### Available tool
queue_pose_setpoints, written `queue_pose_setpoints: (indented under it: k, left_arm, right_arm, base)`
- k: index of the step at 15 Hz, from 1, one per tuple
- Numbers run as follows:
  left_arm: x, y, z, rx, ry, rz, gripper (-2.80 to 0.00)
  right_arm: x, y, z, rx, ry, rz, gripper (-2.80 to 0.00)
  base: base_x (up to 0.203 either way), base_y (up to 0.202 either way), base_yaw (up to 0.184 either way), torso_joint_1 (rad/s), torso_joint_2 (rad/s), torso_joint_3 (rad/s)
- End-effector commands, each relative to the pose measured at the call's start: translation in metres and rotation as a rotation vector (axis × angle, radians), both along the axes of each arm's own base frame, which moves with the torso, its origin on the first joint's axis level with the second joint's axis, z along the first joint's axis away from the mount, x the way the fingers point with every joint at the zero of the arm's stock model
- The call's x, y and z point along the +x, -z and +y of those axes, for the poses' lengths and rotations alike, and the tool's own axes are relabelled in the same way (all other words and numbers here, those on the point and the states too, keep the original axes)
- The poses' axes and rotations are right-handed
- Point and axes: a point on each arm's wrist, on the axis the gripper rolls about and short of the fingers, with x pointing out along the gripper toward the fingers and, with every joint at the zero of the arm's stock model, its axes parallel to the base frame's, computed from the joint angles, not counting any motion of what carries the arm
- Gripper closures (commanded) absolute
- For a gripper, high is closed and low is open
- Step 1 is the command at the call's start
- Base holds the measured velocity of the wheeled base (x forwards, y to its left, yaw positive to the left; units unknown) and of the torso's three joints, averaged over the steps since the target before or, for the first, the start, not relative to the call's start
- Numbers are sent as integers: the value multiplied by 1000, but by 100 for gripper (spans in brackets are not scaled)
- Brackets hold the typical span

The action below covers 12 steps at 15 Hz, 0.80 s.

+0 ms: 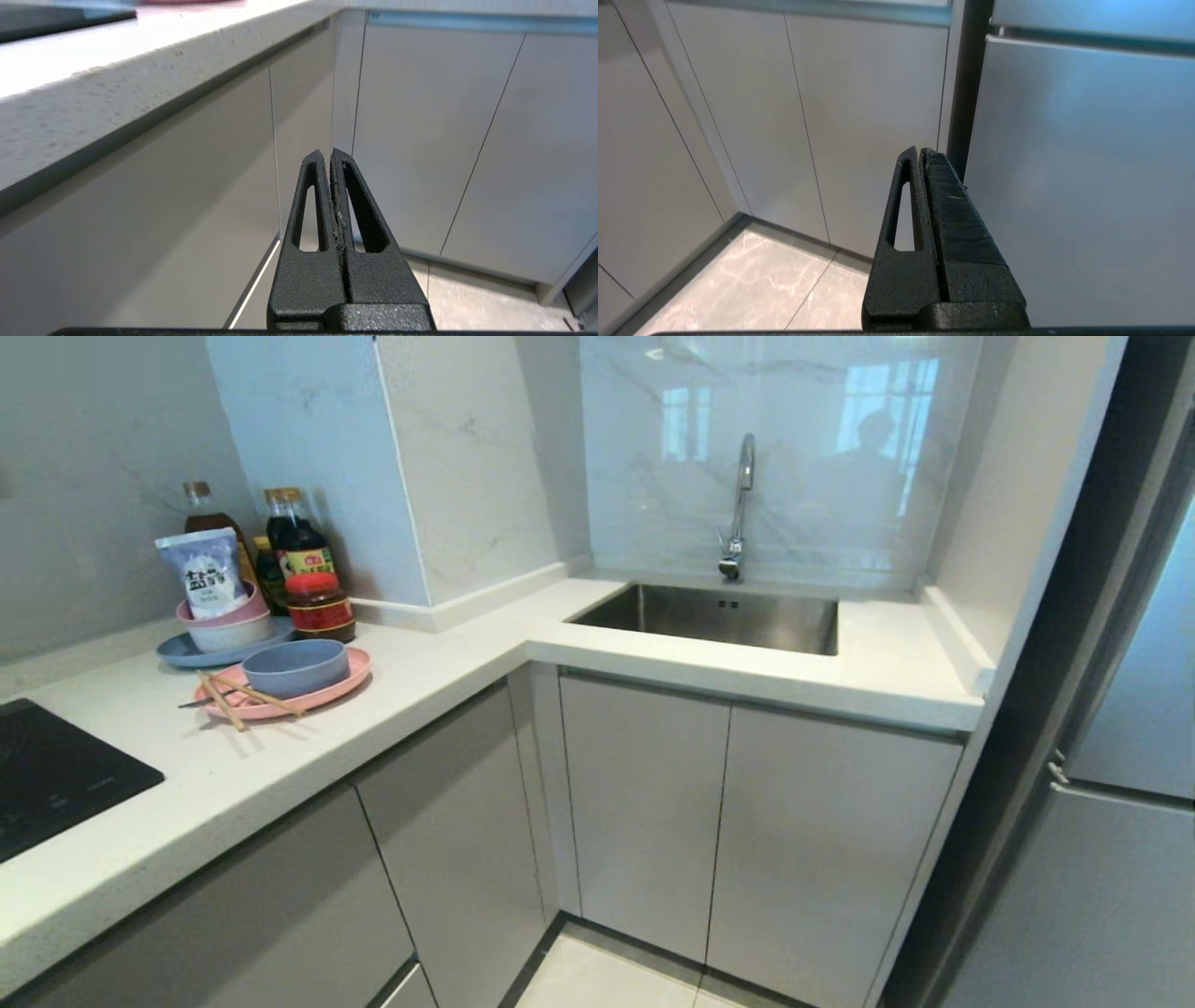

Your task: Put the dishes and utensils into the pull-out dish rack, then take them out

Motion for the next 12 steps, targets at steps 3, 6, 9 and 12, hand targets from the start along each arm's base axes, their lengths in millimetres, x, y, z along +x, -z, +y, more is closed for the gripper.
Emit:
queue_pose_setpoints:
  k: [3,6,9,12]
  left_arm:
    - [0,0,0,-1,0,1,0]
    - [0,0,0,-8,-4,1,0]
    - [0,0,0,-8,-4,2,0]
    - [0,0,0,-8,-4,2,0]
  right_arm:
    - [0,0,0,-1,1,1,0]
    - [0,0,0,-1,1,1,0]
    - [0,0,0,-1,2,1,0]
    - [0,0,0,-1,0,1,0]
  base:
    - [0,0,0,-3,3,183]
    - [0,0,0,2,2,58]
    - [0,0,0,0,0,0]
    - [0,0,0,0,0,0]
